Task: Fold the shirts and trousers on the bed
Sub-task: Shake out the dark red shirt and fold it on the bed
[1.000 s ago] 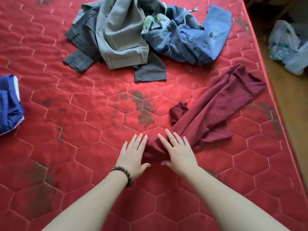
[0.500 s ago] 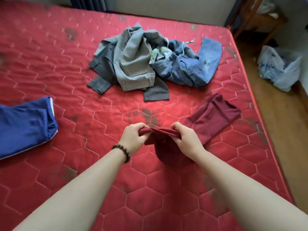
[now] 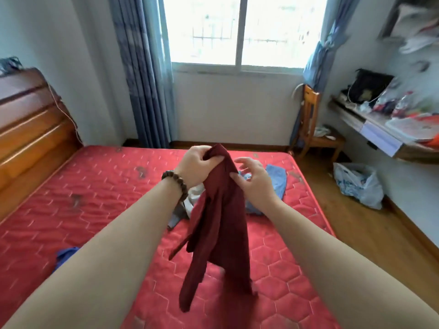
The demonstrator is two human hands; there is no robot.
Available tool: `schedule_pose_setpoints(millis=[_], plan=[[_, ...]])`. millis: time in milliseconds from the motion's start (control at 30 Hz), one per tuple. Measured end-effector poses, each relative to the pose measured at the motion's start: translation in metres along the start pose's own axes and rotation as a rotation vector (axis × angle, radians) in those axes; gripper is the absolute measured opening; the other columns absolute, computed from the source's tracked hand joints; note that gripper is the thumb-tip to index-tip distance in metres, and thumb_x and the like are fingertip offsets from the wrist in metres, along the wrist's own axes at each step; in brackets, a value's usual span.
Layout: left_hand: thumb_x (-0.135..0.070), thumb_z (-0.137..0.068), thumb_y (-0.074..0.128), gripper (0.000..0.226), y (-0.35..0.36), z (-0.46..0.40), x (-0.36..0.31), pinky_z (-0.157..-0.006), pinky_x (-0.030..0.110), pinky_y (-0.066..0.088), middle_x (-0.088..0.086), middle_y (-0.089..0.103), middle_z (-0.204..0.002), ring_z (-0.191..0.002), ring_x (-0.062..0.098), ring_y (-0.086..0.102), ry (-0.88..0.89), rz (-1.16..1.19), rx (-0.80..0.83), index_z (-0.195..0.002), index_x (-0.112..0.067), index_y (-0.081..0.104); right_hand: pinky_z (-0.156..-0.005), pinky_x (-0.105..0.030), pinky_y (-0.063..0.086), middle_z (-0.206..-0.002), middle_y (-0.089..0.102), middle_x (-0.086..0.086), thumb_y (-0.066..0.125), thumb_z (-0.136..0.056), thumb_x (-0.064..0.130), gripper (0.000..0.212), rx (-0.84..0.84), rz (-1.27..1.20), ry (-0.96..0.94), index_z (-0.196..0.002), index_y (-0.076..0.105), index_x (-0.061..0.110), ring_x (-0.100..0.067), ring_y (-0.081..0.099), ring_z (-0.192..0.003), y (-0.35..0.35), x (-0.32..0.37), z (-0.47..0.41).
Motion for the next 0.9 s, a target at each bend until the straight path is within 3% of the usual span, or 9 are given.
schedule_pose_setpoints(millis=[67, 267, 367, 467, 600, 700, 767, 833, 900], plan=[[-0.024, -0.081, 0.064, 0.026, -0.017, -0.001, -0.027, -0.064, 0.037, 0.046, 0.009, 0.063, -0.074, -0.067, 0.017, 0.054, -0.003, -0.032, -0.03, -0.086, 0.0, 0.07, -0.069, -0.028, 0.045, -0.08, 0.057, 0.001, 0.072, -0.082, 0.026, 0.018, -0.118, -0.061, -0.039, -0.094, 0.06, 0.02, -0.011, 0.053, -0.068, -0.014, 0.041, -0.005], [-0.02, -0.091, 0.064, 0.024, -0.043, 0.004, -0.079, -0.075, 0.036, 0.054, 0.019, 0.07, -0.087, -0.077, 0.025, 0.064, -0.043, 0.176, 0.014, -0.092, 0.004, 0.069, -0.069, -0.025, 0.053, -0.084, 0.067, 0.002, 0.081, -0.074, 0.02, 0.034, 0.116, -0.231, -0.141, -0.096, 0.057, 0.015, -0.005, 0.064, -0.069, 0.003, 0.121, -0.016], [-0.012, -0.091, 0.061, 0.022, -0.055, 0.008, -0.096, -0.079, 0.034, 0.058, 0.018, 0.07, -0.093, -0.083, 0.024, 0.068, -0.034, 0.257, 0.12, -0.104, 0.006, 0.065, -0.077, -0.048, 0.054, -0.08, 0.07, -0.005, 0.064, -0.082, 0.026, 0.003, 0.084, -0.259, -0.186, -0.085, 0.064, 0.024, -0.023, 0.068, -0.076, -0.008, 0.136, -0.032], [-0.005, -0.091, 0.059, 0.016, -0.072, 0.006, -0.105, -0.075, 0.035, 0.058, 0.015, 0.069, -0.089, -0.078, 0.022, 0.068, -0.031, 0.199, 0.112, -0.103, 0.005, 0.065, -0.075, -0.056, 0.053, -0.076, 0.066, -0.011, 0.055, -0.083, 0.028, 0.012, 0.148, -0.364, -0.134, -0.082, 0.064, 0.02, -0.025, 0.061, -0.072, -0.006, 0.147, -0.042], [-0.016, -0.091, 0.062, 0.017, -0.103, -0.002, -0.115, -0.083, 0.047, 0.048, 0.023, 0.066, -0.094, -0.083, 0.031, 0.059, -0.017, 0.13, -0.006, -0.097, -0.002, 0.068, -0.066, -0.035, 0.046, -0.075, 0.061, -0.004, 0.051, -0.096, 0.013, 0.02, 0.176, -0.517, -0.067, -0.081, 0.064, 0.019, -0.017, 0.054, -0.071, -0.007, 0.168, -0.05], [-0.009, -0.097, 0.053, 0.013, -0.12, -0.003, -0.128, -0.062, 0.023, 0.055, 0.009, 0.07, -0.082, -0.065, 0.013, 0.065, 0.033, 0.124, -0.102, -0.094, -0.008, 0.066, -0.064, -0.031, 0.039, -0.072, 0.055, 0.001, 0.049, -0.098, 0.022, 0.019, 0.182, -0.473, -0.057, -0.084, 0.06, 0.016, -0.014, 0.048, -0.068, -0.012, 0.175, -0.056], [-0.008, -0.098, 0.05, 0.015, -0.129, -0.004, -0.134, -0.066, 0.026, 0.057, 0.006, 0.07, -0.082, -0.07, 0.014, 0.066, 0.055, 0.118, -0.143, -0.095, -0.009, 0.065, -0.065, -0.03, 0.044, -0.077, 0.059, 0.006, 0.059, -0.093, 0.034, 0.013, 0.272, -0.405, -0.079, -0.092, 0.059, 0.021, -0.01, 0.054, -0.07, -0.011, 0.175, -0.055], [-0.008, -0.097, 0.051, 0.015, -0.139, -0.004, -0.141, -0.081, 0.036, 0.052, 0.013, 0.067, -0.088, -0.082, 0.024, 0.061, 0.097, 0.072, -0.156, -0.093, -0.005, 0.065, -0.073, -0.029, 0.053, -0.096, 0.066, 0.004, 0.074, -0.082, 0.03, 0.035, 0.408, -0.376, -0.097, -0.111, 0.056, 0.023, -0.01, 0.063, -0.084, -0.008, 0.173, -0.053], [-0.007, -0.097, 0.05, 0.016, -0.145, -0.003, -0.149, -0.079, 0.03, 0.051, 0.012, 0.063, -0.085, -0.081, 0.023, 0.058, 0.129, 0.002, -0.157, -0.088, -0.005, 0.063, -0.083, -0.03, 0.055, -0.109, 0.066, -0.002, 0.083, -0.073, 0.016, 0.059, 0.511, -0.301, -0.117, -0.122, 0.051, 0.019, -0.011, 0.064, -0.095, -0.007, 0.169, -0.054]])
Point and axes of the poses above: each hand's wrist, its own z-axis away from the middle knuckle, its own y-axis out of the palm, x = y × z, the point moved 7 cm from there along -z, towards the middle knuckle
